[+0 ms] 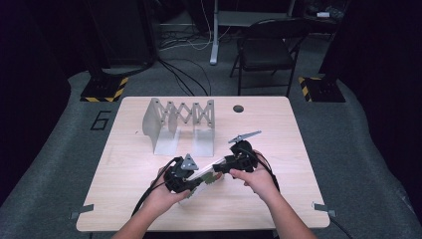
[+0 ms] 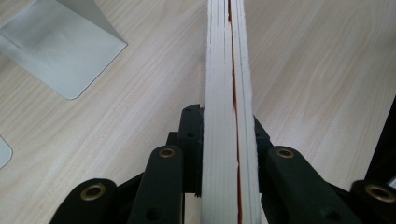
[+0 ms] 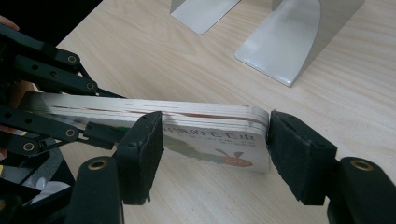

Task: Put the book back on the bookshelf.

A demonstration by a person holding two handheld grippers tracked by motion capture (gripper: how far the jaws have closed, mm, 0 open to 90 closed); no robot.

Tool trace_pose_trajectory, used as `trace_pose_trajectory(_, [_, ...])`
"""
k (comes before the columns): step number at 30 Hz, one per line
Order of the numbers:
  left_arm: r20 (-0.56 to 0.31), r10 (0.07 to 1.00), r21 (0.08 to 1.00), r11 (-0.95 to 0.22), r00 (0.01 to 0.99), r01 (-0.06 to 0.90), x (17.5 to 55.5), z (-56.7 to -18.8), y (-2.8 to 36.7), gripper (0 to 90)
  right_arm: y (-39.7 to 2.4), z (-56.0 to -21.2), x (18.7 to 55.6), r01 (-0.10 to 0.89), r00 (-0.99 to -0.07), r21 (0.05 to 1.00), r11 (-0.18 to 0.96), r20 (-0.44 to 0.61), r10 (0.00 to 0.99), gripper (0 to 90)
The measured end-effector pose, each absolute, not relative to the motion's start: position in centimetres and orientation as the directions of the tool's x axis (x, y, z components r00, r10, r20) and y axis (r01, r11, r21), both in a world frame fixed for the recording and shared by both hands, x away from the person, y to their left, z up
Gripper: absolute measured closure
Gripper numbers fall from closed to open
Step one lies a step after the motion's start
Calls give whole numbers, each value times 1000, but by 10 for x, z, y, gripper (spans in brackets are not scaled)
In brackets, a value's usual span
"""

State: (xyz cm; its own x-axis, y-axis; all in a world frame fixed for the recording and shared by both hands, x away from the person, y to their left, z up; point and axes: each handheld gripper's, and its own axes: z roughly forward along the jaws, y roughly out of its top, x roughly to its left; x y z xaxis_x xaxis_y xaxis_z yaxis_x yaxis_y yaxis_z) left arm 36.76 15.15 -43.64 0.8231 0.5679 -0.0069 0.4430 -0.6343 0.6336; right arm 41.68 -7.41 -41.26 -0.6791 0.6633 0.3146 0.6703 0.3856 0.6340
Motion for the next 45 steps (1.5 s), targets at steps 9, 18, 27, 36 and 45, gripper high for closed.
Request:
trace_pose_trajectory(9, [1, 555, 627, -648, 832, 432, 368, -436, 151, 760, -75, -413, 417, 675, -675, 634, 376, 325, 662, 368])
trace_pose_trajectory(18, [-3, 554, 624, -650, 832, 435, 368, -435, 150, 762, -76, -413, 417, 683, -671, 628, 373, 336, 661, 372])
trace_pose_trajectory(27, [10, 563, 624, -650, 827, 434, 368, -432, 152, 763, -81, -410, 417, 687, -660, 638, 347, 349, 665, 371])
trace_pose_trajectory(36, [9, 577, 636, -634, 817, 441, 372, -424, 157, 763, -86, -405, 417, 681, -661, 651, 334, 350, 664, 371])
trace_pose_trajectory(45, [11, 598, 640, -620, 802, 454, 377, -410, 164, 763, -89, -402, 417, 682, -656, 656, 322, 355, 666, 371])
